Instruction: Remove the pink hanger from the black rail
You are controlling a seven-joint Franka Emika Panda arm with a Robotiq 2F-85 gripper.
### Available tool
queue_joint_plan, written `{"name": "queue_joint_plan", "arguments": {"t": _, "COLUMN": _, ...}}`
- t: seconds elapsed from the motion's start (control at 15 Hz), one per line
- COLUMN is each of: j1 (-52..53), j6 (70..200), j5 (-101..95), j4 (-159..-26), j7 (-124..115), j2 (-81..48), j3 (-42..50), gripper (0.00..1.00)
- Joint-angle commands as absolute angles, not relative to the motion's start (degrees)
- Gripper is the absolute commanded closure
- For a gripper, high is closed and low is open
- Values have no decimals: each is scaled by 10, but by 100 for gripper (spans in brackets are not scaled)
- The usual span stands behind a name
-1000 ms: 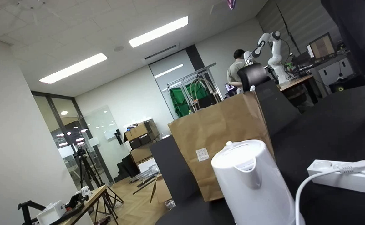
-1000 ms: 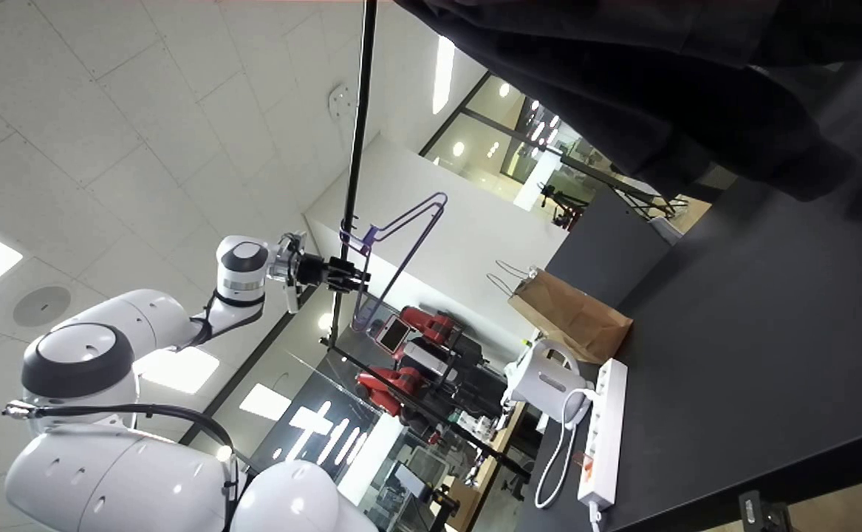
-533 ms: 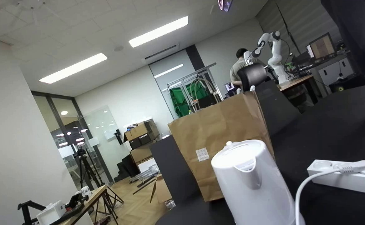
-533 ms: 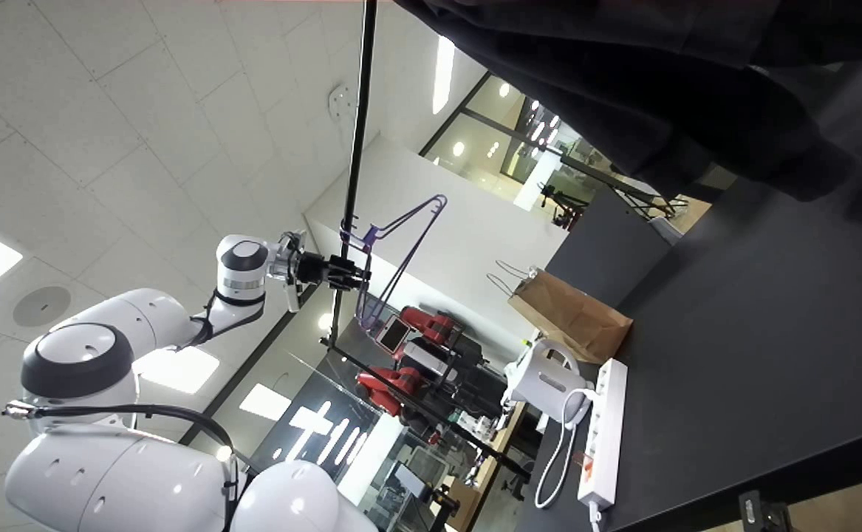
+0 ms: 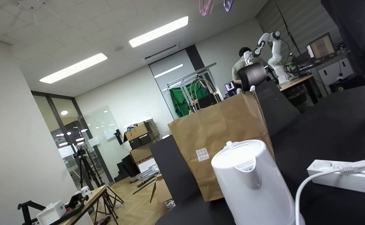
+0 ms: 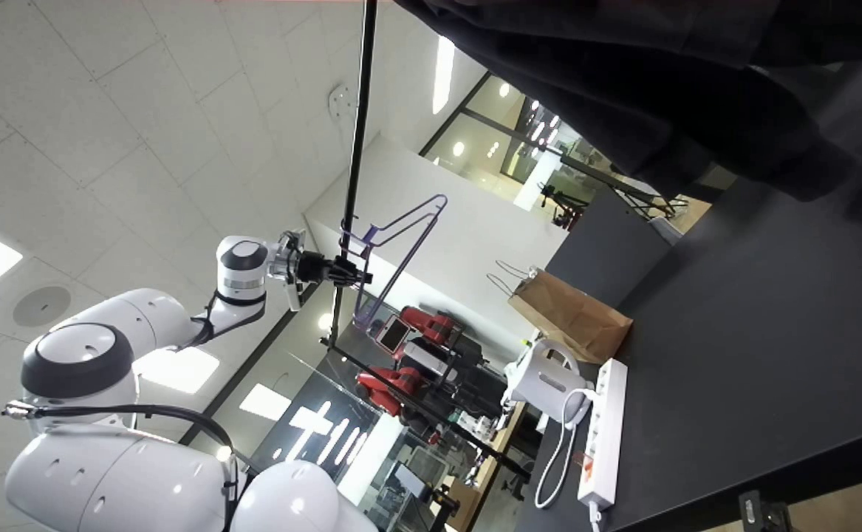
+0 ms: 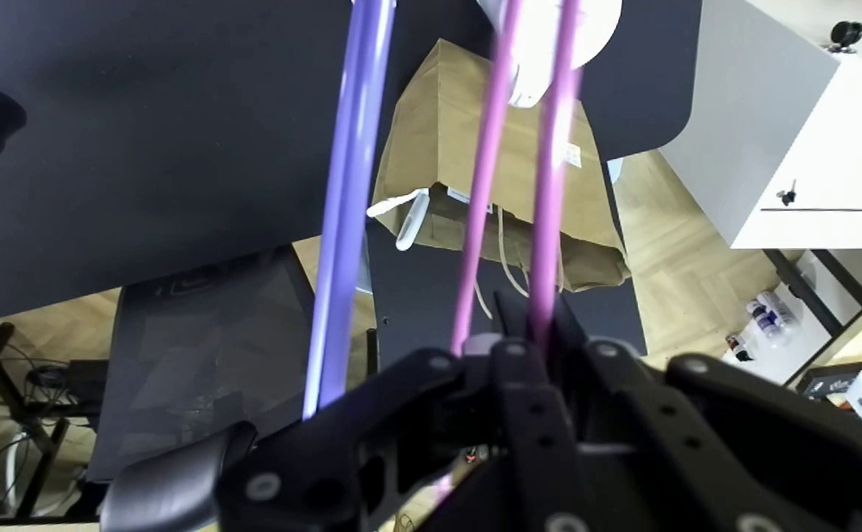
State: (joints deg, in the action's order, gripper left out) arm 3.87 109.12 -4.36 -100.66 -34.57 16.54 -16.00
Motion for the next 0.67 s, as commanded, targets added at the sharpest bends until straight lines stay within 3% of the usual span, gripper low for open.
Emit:
{"name": "queue_joint_plan", "arguments": {"t": 0.0, "j1": 39, "j6": 1083, "j5": -57, "j4": -999, "j7": -371, "j2": 166, "j3": -161, "gripper": 100}}
{"name": "queue_joint_plan", "arguments": {"t": 0.6, "j1": 51, "j6": 1062, "j5": -41, "j4": -987, "j7": -352, "j2": 184, "j3": -161, "gripper": 98}}
